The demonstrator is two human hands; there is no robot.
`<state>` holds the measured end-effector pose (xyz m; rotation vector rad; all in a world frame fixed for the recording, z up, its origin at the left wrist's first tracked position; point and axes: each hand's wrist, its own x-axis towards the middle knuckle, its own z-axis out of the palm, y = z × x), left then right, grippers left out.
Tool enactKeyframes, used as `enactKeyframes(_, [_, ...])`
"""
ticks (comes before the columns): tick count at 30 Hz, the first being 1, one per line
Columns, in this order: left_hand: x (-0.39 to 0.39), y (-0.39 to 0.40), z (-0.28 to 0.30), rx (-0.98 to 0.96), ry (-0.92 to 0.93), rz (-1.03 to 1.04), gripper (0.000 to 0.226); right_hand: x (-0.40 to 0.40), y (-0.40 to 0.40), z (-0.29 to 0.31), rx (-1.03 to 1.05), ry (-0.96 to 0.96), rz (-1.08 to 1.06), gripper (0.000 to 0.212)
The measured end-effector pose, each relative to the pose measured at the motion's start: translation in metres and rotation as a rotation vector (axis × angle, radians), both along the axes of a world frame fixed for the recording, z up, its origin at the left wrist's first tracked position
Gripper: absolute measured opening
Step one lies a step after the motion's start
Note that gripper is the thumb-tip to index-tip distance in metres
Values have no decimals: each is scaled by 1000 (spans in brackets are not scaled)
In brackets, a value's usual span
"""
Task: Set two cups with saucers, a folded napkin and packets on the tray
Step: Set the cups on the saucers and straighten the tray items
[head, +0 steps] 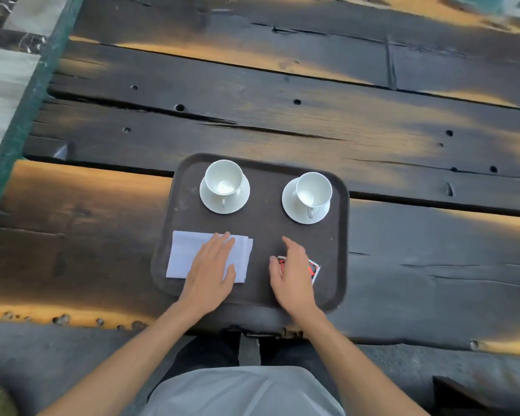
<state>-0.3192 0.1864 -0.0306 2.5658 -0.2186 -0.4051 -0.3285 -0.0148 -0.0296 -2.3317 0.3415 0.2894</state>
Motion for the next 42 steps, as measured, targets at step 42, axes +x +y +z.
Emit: enactKeyframes(42, [-27,-155,4,-465,468,615,54,-18,-64,-9,58,177,-211,53])
